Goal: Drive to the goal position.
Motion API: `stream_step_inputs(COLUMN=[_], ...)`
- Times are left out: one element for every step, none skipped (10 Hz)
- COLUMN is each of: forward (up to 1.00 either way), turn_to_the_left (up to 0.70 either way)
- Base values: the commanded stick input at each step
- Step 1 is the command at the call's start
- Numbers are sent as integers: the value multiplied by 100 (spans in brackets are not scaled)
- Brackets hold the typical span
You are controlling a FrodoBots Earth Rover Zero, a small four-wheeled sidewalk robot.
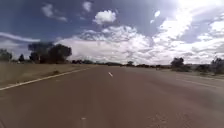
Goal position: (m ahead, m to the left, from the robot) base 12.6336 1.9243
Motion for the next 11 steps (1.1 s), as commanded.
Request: stream_step_inputs(forward=[100, 100, 100, 100, 100, 100, 100, 100, 100, 100, 100], turn_to_the_left=[0, 0, -28, -26, -25, 0, 0, 0, 0, 0, 0])
